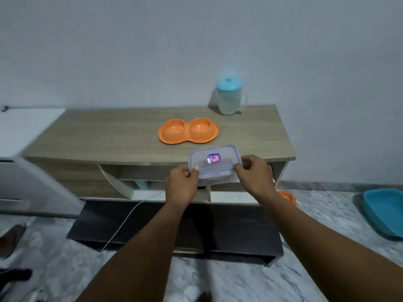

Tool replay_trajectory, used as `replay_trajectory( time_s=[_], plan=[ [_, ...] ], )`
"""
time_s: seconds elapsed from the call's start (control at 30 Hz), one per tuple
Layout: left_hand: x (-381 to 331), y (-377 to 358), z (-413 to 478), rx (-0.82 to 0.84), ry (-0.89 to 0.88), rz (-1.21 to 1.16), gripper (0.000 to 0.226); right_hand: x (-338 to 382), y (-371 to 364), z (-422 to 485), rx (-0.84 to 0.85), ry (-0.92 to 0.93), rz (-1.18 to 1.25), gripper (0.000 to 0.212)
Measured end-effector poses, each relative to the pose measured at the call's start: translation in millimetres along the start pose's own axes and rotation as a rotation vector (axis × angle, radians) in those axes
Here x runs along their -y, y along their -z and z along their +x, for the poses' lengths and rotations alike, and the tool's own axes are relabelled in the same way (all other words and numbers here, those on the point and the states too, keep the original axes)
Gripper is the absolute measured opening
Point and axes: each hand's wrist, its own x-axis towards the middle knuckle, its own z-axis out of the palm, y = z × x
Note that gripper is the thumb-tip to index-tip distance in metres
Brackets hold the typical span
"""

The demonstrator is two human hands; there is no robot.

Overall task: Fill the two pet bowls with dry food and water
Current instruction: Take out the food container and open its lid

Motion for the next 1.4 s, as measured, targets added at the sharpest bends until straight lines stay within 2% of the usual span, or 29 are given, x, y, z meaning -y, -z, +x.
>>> replay_trajectory(
  time_s=[0.13, 0.33, 0.57, 0.73, 1.0, 1.1, 1.2, 1.4],
  plan=[
    [-9, 44, 35, -0.061, -0.012, -0.027, 0.028, 54, -26, 19, 0.026, 0.07, -0.025, 0.021],
    [16, 118, 136, -0.12, 0.019, 0.026, 0.032, 119, -125, 66, 0.07, 0.104, -0.023, 0.02],
    [80, 190, 285, -0.015, 0.066, 0.078, 0.026, 167, -273, 121, 0.127, -0.02, 0.04, 0.021],
    [121, 209, 354, 0.084, 0.112, 0.119, 0.021, 174, -343, 143, 0.127, -0.127, 0.04, 0.029],
    [158, 214, 406, 0.181, 0.14, 0.177, 0.027, 170, -396, 164, 0.169, -0.224, 0.039, 0.023],
    [166, 216, 420, 0.197, 0.161, 0.098, 0.028, 167, -404, 168, 0.135, -0.247, 0.061, 0.015],
    [165, 217, 438, 0.282, 0.287, -0.044, 0.024, 168, -409, 178, 0.165, -0.322, 0.072, 0.022],
    [167, 217, 466, 0.503, 0.513, -0.256, 0.024, 178, -410, 213, 0.302, -0.601, 0.2, 0.038]
  ],
)
